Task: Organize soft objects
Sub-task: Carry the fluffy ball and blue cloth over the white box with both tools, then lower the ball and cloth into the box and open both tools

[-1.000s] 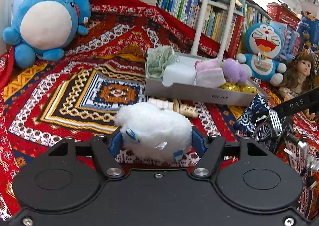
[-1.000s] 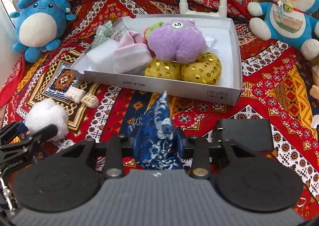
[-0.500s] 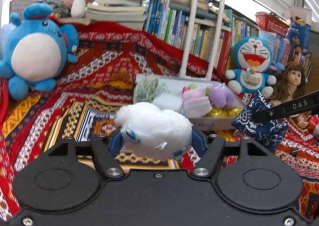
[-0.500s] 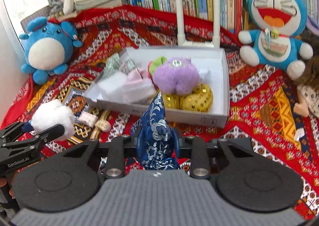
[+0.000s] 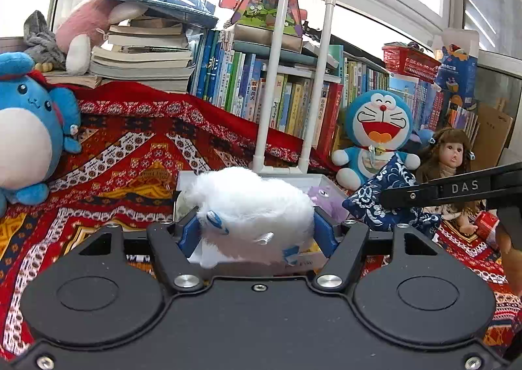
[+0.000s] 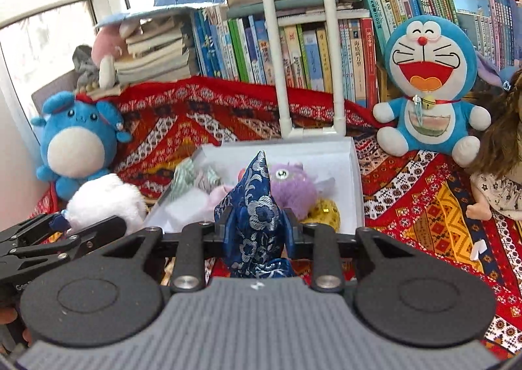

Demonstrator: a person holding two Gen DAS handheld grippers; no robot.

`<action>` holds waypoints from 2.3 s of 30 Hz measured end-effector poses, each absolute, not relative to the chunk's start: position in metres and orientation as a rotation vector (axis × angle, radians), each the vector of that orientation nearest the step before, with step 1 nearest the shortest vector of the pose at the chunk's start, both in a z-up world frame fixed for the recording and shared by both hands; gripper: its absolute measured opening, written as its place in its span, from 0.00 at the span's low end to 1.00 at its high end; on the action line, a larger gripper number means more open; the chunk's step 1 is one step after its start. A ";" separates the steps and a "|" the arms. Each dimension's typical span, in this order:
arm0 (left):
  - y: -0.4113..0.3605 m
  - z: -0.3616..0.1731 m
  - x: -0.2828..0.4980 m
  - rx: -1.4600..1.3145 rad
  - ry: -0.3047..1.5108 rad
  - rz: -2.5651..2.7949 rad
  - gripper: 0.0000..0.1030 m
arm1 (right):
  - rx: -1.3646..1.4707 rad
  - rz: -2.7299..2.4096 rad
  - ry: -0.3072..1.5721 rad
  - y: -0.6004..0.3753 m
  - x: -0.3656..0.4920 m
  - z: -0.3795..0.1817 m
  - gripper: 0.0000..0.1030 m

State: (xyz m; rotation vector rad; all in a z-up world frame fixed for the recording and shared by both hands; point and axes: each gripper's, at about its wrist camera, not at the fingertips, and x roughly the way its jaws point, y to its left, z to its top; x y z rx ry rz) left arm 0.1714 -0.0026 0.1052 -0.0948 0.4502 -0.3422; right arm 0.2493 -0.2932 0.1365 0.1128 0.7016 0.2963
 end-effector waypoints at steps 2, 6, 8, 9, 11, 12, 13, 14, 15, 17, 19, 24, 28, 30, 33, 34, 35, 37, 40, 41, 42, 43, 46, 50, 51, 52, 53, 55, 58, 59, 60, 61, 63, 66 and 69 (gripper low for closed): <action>-0.005 0.107 0.180 -0.098 0.450 -0.347 0.64 | 0.138 0.287 0.686 -0.295 0.253 0.137 0.34; -0.008 0.111 0.202 -0.117 0.465 -0.359 0.64 | 0.152 0.235 0.662 -0.297 0.260 0.138 0.34; -0.010 0.112 0.214 -0.121 0.476 -0.350 0.64 | 0.148 0.209 0.645 -0.298 0.265 0.140 0.34; -0.010 0.112 0.220 -0.122 0.481 -0.346 0.64 | 0.147 0.197 0.635 -0.299 0.268 0.140 0.34; -0.012 0.112 0.231 -0.126 0.487 -0.337 0.64 | 0.149 0.175 0.617 -0.302 0.273 0.142 0.34; -0.013 0.111 0.236 -0.125 0.489 -0.336 0.64 | 0.155 0.169 0.611 -0.304 0.277 0.142 0.34; -0.014 0.110 0.241 -0.125 0.492 -0.335 0.64 | 0.161 0.165 0.606 -0.306 0.280 0.143 0.34; -0.015 0.109 0.246 -0.127 0.495 -0.332 0.64 | 0.167 0.161 0.603 -0.308 0.283 0.142 0.34; -0.017 0.107 0.251 -0.128 0.501 -0.329 0.65 | 0.169 0.151 0.600 -0.309 0.286 0.142 0.34; -0.020 0.104 0.261 -0.125 0.514 -0.319 0.65 | 0.158 0.120 0.596 -0.311 0.293 0.141 0.34; -0.024 0.101 0.270 -0.115 0.524 -0.310 0.65 | 0.154 0.103 0.593 -0.313 0.300 0.139 0.34; -0.031 0.093 0.286 -0.092 0.551 -0.318 0.65 | 0.168 0.082 0.589 -0.321 0.314 0.132 0.34; -0.033 0.085 0.294 -0.078 0.555 -0.305 0.65 | 0.201 0.082 0.598 -0.328 0.321 0.121 0.34; -0.034 0.080 0.297 -0.084 0.558 -0.301 0.65 | 0.209 0.082 0.596 -0.329 0.323 0.114 0.34; -0.036 0.071 0.300 -0.070 0.570 -0.303 0.65 | 0.223 0.087 0.604 -0.331 0.327 0.102 0.34; -0.037 0.069 0.300 -0.061 0.572 -0.303 0.65 | 0.228 0.086 0.612 -0.331 0.329 0.098 0.34; -0.038 0.067 0.300 -0.053 0.574 -0.303 0.65 | 0.233 0.084 0.622 -0.331 0.330 0.094 0.34; -0.040 0.063 0.302 -0.041 0.579 -0.302 0.65 | 0.243 0.086 0.638 -0.332 0.334 0.087 0.34; -0.043 0.057 0.306 -0.029 0.595 -0.300 0.65 | 0.272 0.098 0.668 -0.334 0.343 0.076 0.34; -0.044 0.054 0.307 -0.021 0.597 -0.297 0.65 | 0.282 0.098 0.676 -0.335 0.345 0.073 0.34; -0.045 0.053 0.308 -0.017 0.599 -0.295 0.65 | 0.292 0.096 0.681 -0.335 0.347 0.069 0.34; -0.046 0.052 0.308 -0.014 0.601 -0.295 0.65 | 0.299 0.095 0.684 -0.335 0.349 0.066 0.33; -0.046 0.048 0.310 -0.016 0.607 -0.300 0.65 | 0.297 0.094 0.698 -0.333 0.353 0.058 0.33; -0.045 0.044 0.312 -0.020 0.613 -0.299 0.66 | 0.295 0.099 0.715 -0.330 0.356 0.048 0.33; -0.045 0.044 0.312 -0.022 0.613 -0.299 0.66 | 0.296 0.100 0.720 -0.330 0.357 0.045 0.33; -0.045 0.043 0.312 -0.024 0.615 -0.299 0.66 | 0.297 0.099 0.723 -0.330 0.357 0.043 0.33; -0.045 0.042 0.313 -0.027 0.616 -0.299 0.66 | 0.300 0.098 0.724 -0.330 0.357 0.041 0.33; -0.044 0.042 0.313 -0.031 0.615 -0.299 0.66 | 0.311 0.099 0.729 -0.332 0.358 0.039 0.33; -0.045 0.041 0.313 -0.028 0.613 -0.299 0.66 | 0.319 0.104 0.732 -0.334 0.359 0.038 0.33; -0.045 0.041 0.313 -0.023 0.611 -0.299 0.66 | 0.318 0.105 0.732 -0.334 0.359 0.037 0.34; -0.046 0.040 0.313 -0.020 0.610 -0.300 0.66 | 0.317 0.106 0.733 -0.334 0.359 0.037 0.34; -0.046 0.040 0.314 -0.019 0.611 -0.301 0.66 | 0.316 0.106 0.733 -0.334 0.359 0.037 0.34; -0.046 0.039 0.313 -0.020 0.611 -0.299 0.66 | 0.318 0.108 0.733 -0.334 0.359 0.036 0.37; -0.047 0.042 0.307 -0.001 0.588 -0.292 0.66 | 0.334 0.110 0.726 -0.336 0.356 0.038 0.38; -0.048 0.048 0.299 0.019 0.559 -0.294 0.66 | 0.341 0.111 0.723 -0.339 0.353 0.042 0.52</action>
